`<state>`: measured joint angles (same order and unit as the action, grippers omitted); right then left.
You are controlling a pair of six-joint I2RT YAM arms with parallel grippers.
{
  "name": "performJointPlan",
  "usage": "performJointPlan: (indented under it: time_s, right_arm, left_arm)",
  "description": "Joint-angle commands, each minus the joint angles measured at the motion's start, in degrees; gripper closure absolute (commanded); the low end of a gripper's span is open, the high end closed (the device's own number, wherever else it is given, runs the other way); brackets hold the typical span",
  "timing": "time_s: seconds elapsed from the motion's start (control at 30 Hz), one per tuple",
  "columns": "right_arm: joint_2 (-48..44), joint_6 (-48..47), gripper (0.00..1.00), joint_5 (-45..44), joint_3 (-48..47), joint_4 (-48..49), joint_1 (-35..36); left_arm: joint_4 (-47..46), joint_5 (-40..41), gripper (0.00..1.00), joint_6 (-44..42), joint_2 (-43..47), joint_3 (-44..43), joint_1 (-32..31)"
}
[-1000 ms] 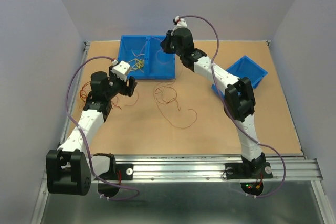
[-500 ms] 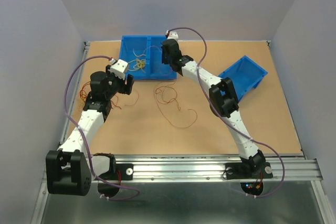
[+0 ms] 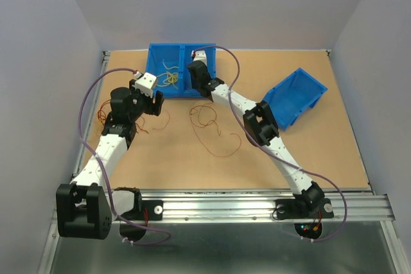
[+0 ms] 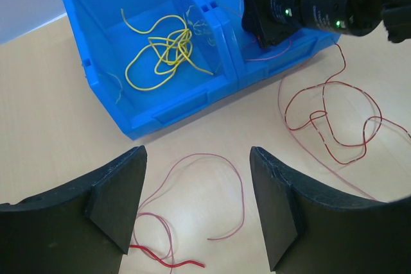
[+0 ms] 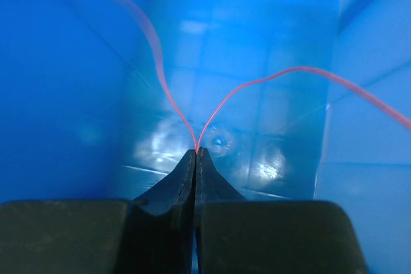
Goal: Untangle the cables
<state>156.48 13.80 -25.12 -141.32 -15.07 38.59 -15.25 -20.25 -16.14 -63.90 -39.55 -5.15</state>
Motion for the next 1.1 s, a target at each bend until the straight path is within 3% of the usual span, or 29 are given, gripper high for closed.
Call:
performJointPlan:
  time_s: [0.0,0.1,0.23,0.63,0.7,0.8,0.97,1.07]
  right_arm:
    - [0.40,-1.15,0.93,-0.89,-2.48,-0.05,-0.44]
    - [-3.02,-1.32,0.77,0.25,-0.90,0.48,-0.44]
    - [-8.99,-1.41,0.75,0.95,2.18,1.36,-0.27]
    - [-23.57,-3.34,0.41,-2.38,12.19,1.89,2.28]
    - [-26.65,-2.91,0.34,-4.05,19.04,1.89,2.28]
    - [-34.73,-2.12,0.32,-3.54,28.26,1.97,2.28]
    - [-51.68,-0.63,0.30,7.01,60.73,10.56,2.46]
    - [-56.02,-0.36,0.25,10.52,68.58,12.60,3.85]
  left_arm:
    - [-2.95,0.21,0.24,-0.12,0.18,-0.44,-0.21]
    - [-2.95,0.12,0.24,-0.12,0.09,-0.53,-0.21]
    - [-2.95,0.47,0.24,-0.12,0.44,-0.27,-0.21]
    - [-3.04,0.21,0.24,-0.38,1.23,0.26,-0.13]
    - [-2.95,0.21,0.24,-0.56,1.58,0.44,-0.21]
    - [-2.95,-0.40,0.24,-0.73,2.11,0.79,-0.21]
    - [-2.42,-3.65,0.24,-1.52,1.68,0.70,-0.21]
    - [-1.72,-5.67,0.24,-2.14,1.23,0.44,-0.21]
